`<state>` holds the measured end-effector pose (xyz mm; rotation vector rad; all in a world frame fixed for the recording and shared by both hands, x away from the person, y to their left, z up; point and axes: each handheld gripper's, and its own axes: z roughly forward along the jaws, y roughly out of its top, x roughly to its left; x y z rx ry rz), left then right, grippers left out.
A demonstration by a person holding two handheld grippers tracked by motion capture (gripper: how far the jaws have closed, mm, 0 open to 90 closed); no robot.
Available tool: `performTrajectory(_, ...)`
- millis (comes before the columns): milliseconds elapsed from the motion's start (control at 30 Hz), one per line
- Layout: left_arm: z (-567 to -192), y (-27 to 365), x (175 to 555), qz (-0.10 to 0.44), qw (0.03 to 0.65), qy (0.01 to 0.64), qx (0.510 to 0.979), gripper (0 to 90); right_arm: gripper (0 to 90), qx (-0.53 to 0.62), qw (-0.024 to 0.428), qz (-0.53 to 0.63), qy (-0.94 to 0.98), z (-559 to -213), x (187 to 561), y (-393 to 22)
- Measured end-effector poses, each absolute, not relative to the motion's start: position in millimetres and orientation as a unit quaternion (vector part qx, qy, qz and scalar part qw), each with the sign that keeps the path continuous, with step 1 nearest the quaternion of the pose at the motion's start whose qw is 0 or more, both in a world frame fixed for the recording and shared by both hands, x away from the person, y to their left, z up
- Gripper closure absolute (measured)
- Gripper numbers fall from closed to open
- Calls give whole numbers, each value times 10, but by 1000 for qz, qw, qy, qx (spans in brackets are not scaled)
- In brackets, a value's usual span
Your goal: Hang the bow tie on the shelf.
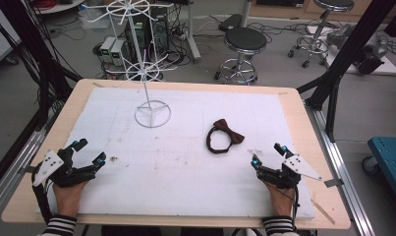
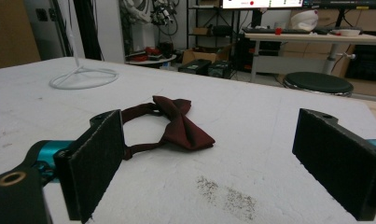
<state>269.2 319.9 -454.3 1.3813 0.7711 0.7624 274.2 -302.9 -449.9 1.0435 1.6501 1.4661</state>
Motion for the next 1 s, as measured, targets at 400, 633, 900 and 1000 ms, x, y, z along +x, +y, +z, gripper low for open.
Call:
performTrajectory(400,-4542,3190,2690,336,636,334,608,81,7,394,350,560,640,-4498,2741,-3014)
performTrajectory(633,-4542,3189,2690,336,636,333,609,67,7,393,343,563,641,-4491,2741,-3016)
performTrajectory(900,-4543,3186,2690,335,638,330,610,66,7,388,335,562,649,-4376,2777,-3037)
performTrajectory(1000,-4543,3195,2693,332,640,333,608,56,7,388,327,555,659,-4270,2825,-3042)
